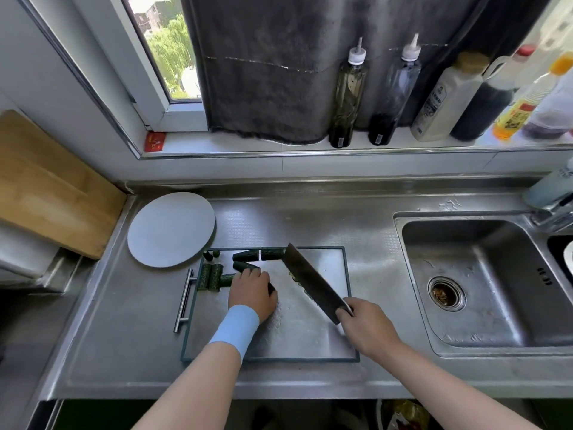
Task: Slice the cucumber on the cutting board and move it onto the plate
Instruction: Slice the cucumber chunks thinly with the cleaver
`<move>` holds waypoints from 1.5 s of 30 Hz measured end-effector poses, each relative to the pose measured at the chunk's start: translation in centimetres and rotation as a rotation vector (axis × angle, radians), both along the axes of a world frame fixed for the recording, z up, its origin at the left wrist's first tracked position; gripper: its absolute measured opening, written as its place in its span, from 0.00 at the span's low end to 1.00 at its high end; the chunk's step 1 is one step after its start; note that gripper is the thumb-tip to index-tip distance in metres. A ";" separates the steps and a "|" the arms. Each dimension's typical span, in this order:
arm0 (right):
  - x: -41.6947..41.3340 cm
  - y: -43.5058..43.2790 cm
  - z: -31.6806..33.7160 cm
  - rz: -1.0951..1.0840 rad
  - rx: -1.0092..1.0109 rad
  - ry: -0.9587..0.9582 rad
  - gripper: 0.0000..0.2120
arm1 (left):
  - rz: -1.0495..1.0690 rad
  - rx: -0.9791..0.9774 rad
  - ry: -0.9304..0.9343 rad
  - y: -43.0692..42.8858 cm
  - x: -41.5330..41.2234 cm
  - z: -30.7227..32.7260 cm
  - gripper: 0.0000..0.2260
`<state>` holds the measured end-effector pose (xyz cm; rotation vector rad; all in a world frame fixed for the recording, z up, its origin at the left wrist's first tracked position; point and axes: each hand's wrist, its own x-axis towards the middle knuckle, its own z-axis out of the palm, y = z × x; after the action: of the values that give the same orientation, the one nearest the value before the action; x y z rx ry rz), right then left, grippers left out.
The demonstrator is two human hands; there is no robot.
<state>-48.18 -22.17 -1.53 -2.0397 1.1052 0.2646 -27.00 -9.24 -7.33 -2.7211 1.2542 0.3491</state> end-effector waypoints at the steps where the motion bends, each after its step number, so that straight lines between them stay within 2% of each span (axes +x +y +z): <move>1: 0.3 0.4 -0.1 0.028 -0.009 0.013 0.09 | 0.028 -0.003 0.011 0.7 -0.3 0.0 0.18; 8: 0.1 1.7 -0.9 0.043 -0.009 0.050 0.10 | 0.092 -0.082 0.121 2.7 -0.9 0.4 0.17; 16: 0.7 0.5 -0.6 -0.010 -0.121 0.073 0.10 | 0.111 -0.251 0.272 3.2 -1.9 -0.3 0.22; 23: 1.2 2.5 -0.2 0.229 -0.250 0.029 0.09 | 0.134 -0.491 0.315 7.0 -3.2 -2.3 0.10; 28: 2.2 4.0 -0.2 0.372 -0.319 -0.005 0.14 | 0.122 -0.633 0.291 9.2 -4.2 -3.3 0.10; 34: 3.3 4.3 -0.7 0.485 -0.327 0.033 0.14 | 0.079 -0.746 0.222 9.2 -4.8 -3.8 0.09; 38: 4.0 4.5 -1.1 0.536 -0.281 0.018 0.16 | 0.053 -0.771 0.149 8.7 -4.8 -4.7 0.05; 45: 5.0 5.4 -1.5 0.626 -0.200 0.034 0.21 | 0.139 -0.771 0.160 8.9 -5.1 -5.5 0.09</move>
<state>-43.21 -16.80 -3.04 -2.5305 0.4942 0.5169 -32.13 -0.37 -12.79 -3.4921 1.4802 0.1001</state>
